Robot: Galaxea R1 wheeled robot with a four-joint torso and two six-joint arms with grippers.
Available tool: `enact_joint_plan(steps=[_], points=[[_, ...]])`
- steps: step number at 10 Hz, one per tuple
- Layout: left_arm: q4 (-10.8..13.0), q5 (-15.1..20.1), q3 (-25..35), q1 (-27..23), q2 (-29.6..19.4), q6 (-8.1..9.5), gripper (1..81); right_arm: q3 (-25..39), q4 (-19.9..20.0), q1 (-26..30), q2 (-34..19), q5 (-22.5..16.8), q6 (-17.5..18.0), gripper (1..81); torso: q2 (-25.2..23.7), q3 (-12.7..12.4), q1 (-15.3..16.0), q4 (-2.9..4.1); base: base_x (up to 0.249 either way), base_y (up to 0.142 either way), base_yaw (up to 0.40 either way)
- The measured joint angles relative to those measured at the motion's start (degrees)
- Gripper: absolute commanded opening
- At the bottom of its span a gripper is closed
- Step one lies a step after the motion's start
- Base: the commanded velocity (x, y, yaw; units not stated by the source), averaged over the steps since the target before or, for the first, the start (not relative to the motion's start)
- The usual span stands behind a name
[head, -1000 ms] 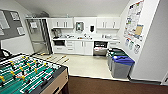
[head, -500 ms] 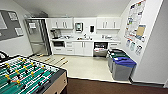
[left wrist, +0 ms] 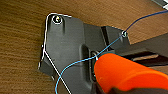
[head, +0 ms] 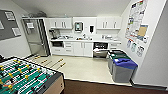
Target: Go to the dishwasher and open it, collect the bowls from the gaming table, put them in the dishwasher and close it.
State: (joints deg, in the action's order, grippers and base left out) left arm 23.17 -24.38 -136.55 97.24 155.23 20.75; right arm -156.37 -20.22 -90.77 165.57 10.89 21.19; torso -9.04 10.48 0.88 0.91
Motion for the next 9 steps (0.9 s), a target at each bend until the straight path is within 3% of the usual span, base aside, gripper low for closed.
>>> enact_joint_plan(steps=[4, 9], points=[[0.0, -0.1, 0.0, 0.0, 0.0, 0.00, 1.0, 0.0, 0.0, -0.2, -0.2, 0.0, 0.0, 1.0, 0.0, 0.0, 0.0, 0.00, 0.152, -0.078, 0.000], [0.0, 0.2, 0.0, 0.3, -0.1, -0.02, 1.0, 0.0, 0.0, -0.6, -0.1, -0.2, 0.0, 1.0, 0.0, 0.0, 0.0, 0.00, 0.148, 0.000, 0.000]])
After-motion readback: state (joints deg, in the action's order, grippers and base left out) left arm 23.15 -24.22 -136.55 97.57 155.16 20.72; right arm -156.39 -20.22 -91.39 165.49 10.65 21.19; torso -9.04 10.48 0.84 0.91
